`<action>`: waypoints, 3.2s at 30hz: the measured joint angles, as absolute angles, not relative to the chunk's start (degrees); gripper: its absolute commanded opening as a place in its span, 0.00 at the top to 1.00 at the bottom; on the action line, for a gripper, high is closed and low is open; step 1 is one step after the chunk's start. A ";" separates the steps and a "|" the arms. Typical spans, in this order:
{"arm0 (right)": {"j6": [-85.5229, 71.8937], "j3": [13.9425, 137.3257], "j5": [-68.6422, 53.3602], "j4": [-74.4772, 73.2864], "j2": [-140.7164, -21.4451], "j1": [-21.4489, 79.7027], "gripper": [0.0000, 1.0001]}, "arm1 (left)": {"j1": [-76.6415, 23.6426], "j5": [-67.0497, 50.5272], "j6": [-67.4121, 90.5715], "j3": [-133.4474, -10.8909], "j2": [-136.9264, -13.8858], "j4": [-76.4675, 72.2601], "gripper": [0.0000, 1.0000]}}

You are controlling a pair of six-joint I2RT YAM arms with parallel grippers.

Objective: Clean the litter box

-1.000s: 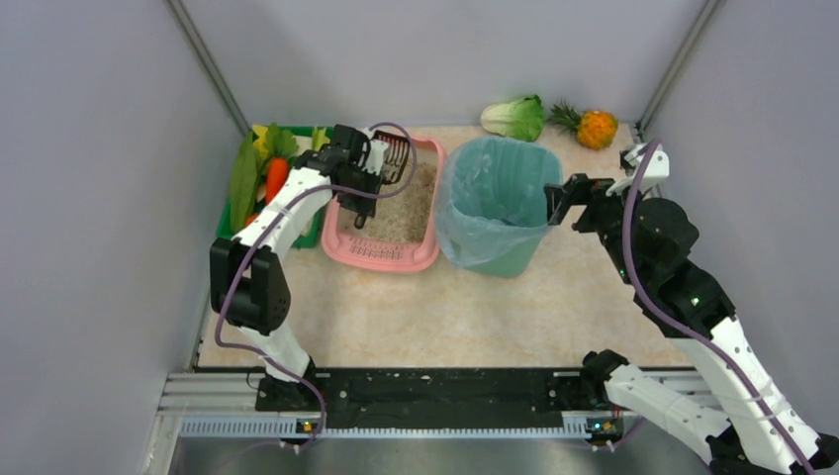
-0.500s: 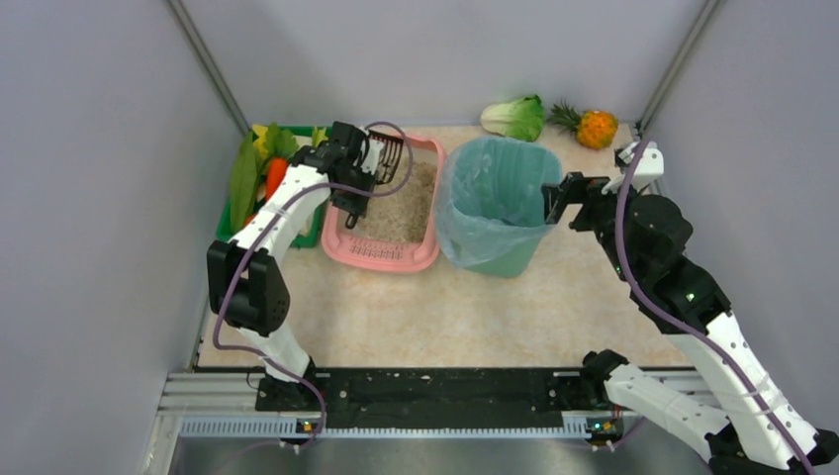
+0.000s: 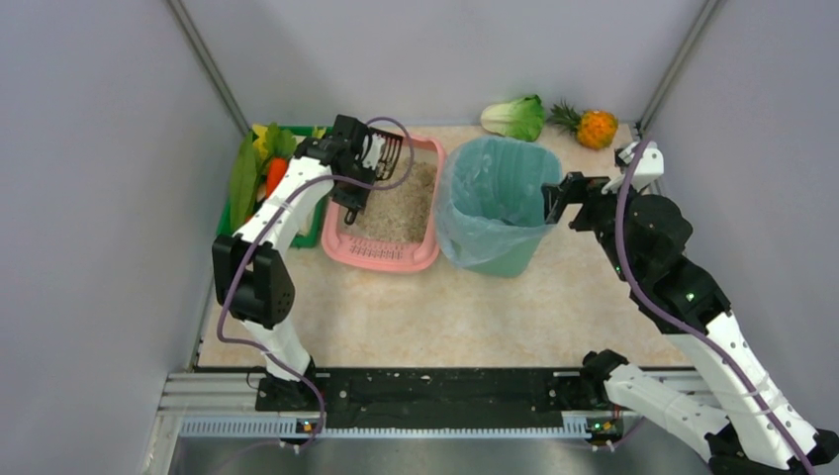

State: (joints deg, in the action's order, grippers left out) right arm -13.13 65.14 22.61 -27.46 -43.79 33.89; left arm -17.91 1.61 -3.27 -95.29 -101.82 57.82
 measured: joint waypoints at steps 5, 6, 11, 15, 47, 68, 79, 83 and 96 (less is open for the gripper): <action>-13.19 65.12 22.63 -27.51 -43.79 33.89 0.06 | -18.61 1.34 -2.96 -95.35 -101.60 59.68 1.00; -13.19 65.12 22.63 -27.46 -43.68 33.89 0.06 | -18.72 1.83 -2.96 -95.31 -101.51 59.86 1.00; -13.19 65.12 22.65 -27.44 -43.24 33.89 0.06 | -19.03 4.54 -3.18 -95.24 -101.25 61.12 1.00; -13.19 65.12 22.63 -27.46 -43.24 33.89 0.06 | -19.03 6.35 -3.73 -95.31 -100.92 62.04 1.00; -13.19 65.14 24.43 -29.28 -37.69 33.89 0.06 | -36.77 10.04 -15.14 -127.04 -100.77 75.05 1.00; -13.91 65.28 28.51 -35.48 -31.83 33.89 0.06 | -56.31 51.75 -43.40 -115.20 -110.32 48.18 1.00; -14.20 65.32 31.48 -37.89 -28.82 33.89 0.06 | -58.54 66.48 -83.66 -95.79 -110.28 -5.56 1.00; -14.20 65.32 32.16 -38.37 -28.10 33.89 0.06 | -59.13 66.35 -90.35 -95.66 -110.28 -13.74 1.00; -14.20 65.32 33.01 -39.09 -27.09 33.89 0.06 | -59.59 58.15 -106.19 -81.36 -105.95 -29.76 1.00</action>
State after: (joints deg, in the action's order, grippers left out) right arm -14.20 65.32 33.01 -39.09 -27.09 33.89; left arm -59.59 58.15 -106.19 -81.36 -105.95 -29.76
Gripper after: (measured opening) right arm 0.940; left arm 0.319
